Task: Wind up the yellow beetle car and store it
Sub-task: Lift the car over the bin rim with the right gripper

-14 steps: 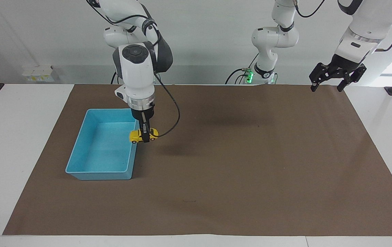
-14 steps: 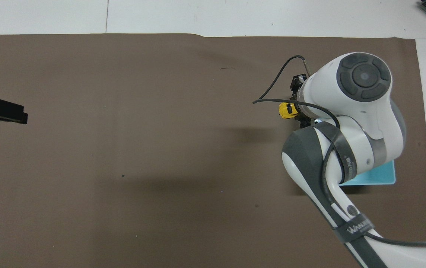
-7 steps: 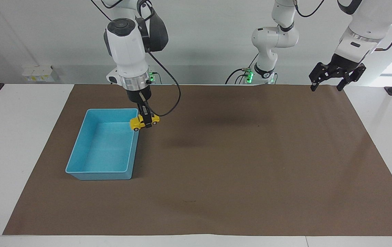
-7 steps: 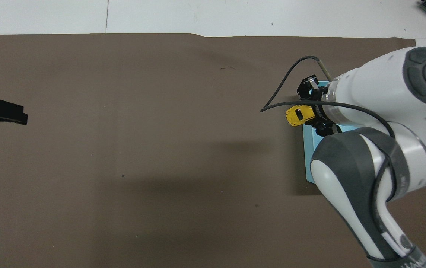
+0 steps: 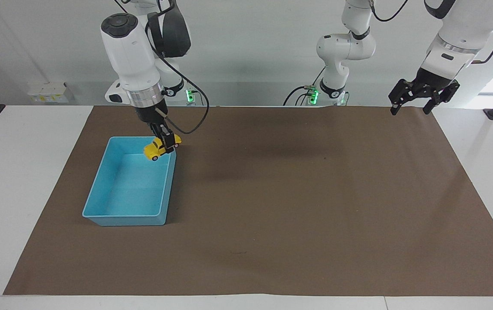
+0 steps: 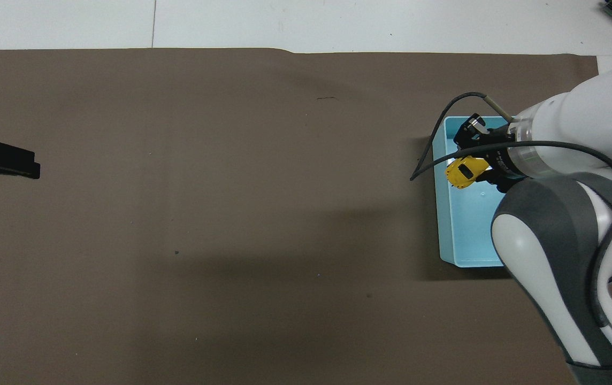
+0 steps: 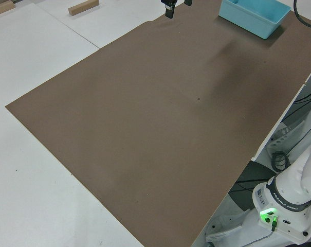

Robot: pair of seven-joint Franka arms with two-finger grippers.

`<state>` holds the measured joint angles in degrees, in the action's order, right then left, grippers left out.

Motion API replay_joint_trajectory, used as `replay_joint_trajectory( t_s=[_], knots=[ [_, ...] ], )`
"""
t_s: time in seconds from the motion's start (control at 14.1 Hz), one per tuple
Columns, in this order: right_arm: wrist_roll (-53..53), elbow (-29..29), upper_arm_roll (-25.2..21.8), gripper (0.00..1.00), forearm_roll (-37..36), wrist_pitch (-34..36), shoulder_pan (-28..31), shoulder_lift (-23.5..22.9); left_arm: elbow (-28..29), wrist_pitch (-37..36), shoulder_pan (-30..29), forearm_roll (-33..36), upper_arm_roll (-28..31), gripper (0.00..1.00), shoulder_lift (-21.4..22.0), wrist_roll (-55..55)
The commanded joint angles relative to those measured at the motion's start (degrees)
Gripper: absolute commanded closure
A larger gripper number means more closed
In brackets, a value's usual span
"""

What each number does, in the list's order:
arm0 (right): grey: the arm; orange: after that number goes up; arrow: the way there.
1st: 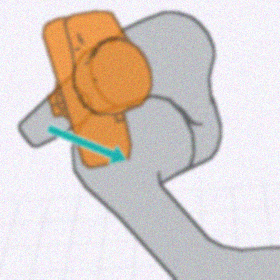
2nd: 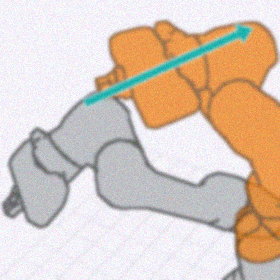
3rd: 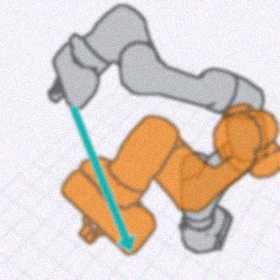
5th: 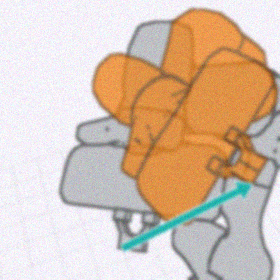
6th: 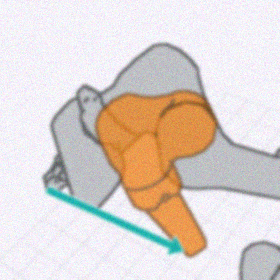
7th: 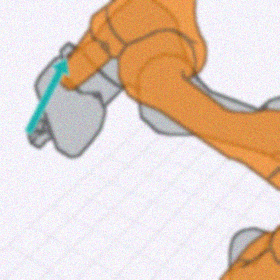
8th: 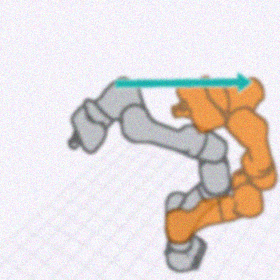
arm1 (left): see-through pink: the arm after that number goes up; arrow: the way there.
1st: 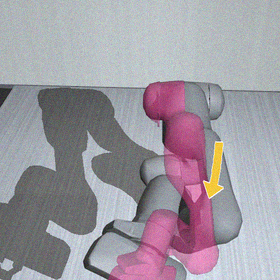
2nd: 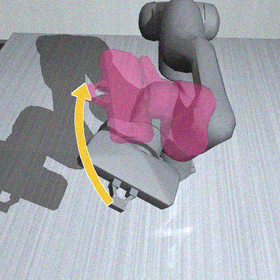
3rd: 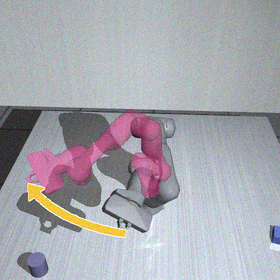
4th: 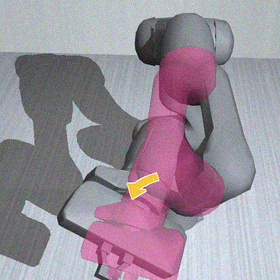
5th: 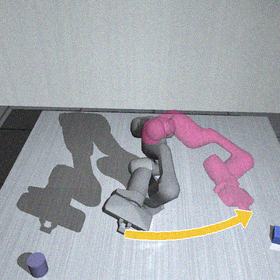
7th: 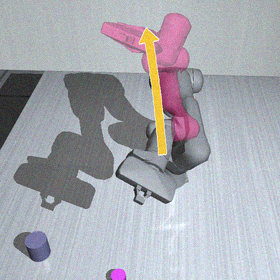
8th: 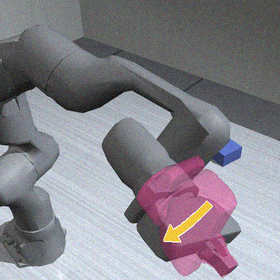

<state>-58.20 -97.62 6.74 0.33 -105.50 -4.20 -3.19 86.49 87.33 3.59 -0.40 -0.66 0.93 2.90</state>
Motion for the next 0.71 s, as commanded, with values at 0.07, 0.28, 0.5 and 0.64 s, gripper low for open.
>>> replay_joint_trajectory(
  t_s=[0.07,0.28,0.5,0.64],
  knots=[
    [12.90,-0.64,0.11,1.00,1.42,1.96,2.70,1.00,1.93,-0.05,-0.77,-0.92,-0.48,0.00,1.71,0.44],
    [24.50,-0.73,-0.06,1.00,1.34,3.54,5.15,1.17,1.93,-0.14,-0.77,-0.92,-0.48,0.00,1.71,0.27],
    [35.84,-0.91,-0.15,1.00,0.64,4.07,7.97,1.26,1.93,-0.23,-0.77,-0.92,-0.40,0.00,1.71,0.18],
    [42.79,-1.00,-0.15,1.00,0.28,5.21,9.38,1.35,2.19,-0.32,-0.77,-0.92,-0.48,0.00,1.88,0.00]
  ],
)
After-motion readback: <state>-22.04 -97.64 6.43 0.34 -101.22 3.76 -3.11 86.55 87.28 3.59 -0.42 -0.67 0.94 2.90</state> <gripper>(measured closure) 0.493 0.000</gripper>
